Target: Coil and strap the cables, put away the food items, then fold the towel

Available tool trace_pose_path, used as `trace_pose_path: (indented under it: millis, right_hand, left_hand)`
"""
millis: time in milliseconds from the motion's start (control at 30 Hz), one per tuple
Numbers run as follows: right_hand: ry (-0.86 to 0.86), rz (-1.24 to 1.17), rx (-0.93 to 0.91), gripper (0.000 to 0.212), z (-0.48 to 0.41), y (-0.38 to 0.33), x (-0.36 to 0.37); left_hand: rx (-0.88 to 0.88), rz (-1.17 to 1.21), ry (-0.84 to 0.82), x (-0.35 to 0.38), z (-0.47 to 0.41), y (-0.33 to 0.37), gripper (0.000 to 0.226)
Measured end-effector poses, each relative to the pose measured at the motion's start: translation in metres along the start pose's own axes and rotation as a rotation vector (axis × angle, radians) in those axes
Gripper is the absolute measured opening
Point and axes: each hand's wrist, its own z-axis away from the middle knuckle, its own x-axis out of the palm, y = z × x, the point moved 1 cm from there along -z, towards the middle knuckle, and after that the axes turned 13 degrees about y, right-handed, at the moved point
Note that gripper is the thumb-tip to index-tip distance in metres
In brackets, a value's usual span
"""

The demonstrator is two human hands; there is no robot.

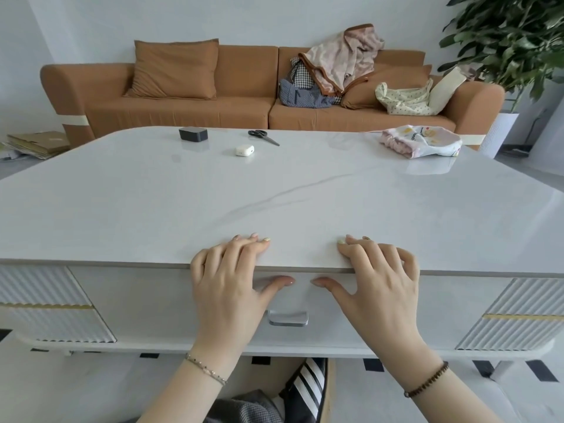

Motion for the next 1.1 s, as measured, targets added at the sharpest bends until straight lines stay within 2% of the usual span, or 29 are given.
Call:
trace_pose_path:
  millis: [233,400,567,667,733,800,867,967,1100]
  right_hand:
    - [0.03,-0.009,-0.003,0.05,0.001,0.001,0.004]
    - [-0.039,0.027,0.002,0.052,-0.005,-0.004,-0.003]
    - [-0.196,0.001,0.074,0.053,-0.012,-0.013,-0.018]
    - [-0.419,-0.038,0.147,0.072,-0.02,-0.018,-0.029]
    - [-0.457,-0.12,0.26,0.079,-0.037,-0.027,-0.036]
    - [-0.417,-0.279,0.385,0.067,-0.058,-0.044,-0.036]
    - [-0.292,-0.408,0.386,0.05,-0.07,-0.06,-0.027]
    - [-0.043,-0.382,0.199,0.047,-0.086,-0.065,-0.013]
    - [0.039,-0.421,0.032,0.053,-0.129,-0.055,0.03]
  left_hand:
    - [0.013,-0.01,0.049,0.006,0.003,-0.002,0.063]
    - [-0.022,-0.019,-0.085,-0.002,-0.003,0.002,0.064]
    - [0.006,-0.005,-0.192,-0.016,-0.009,0.003,0.054]
    - [0.0,-0.057,-0.344,-0.023,-0.012,0.005,0.068]
    - [-0.025,-0.061,-0.391,-0.026,-0.019,0.011,0.077]
    - [-0.091,0.003,-0.354,-0.027,-0.035,0.014,0.076]
    - [-0.1,0.032,-0.268,-0.025,-0.051,0.015,0.075]
    - [-0.004,-0.011,-0.171,-0.015,-0.076,0.012,0.066]
    - [0.24,-0.052,-0.138,0.016,-0.118,-0.01,0.058]
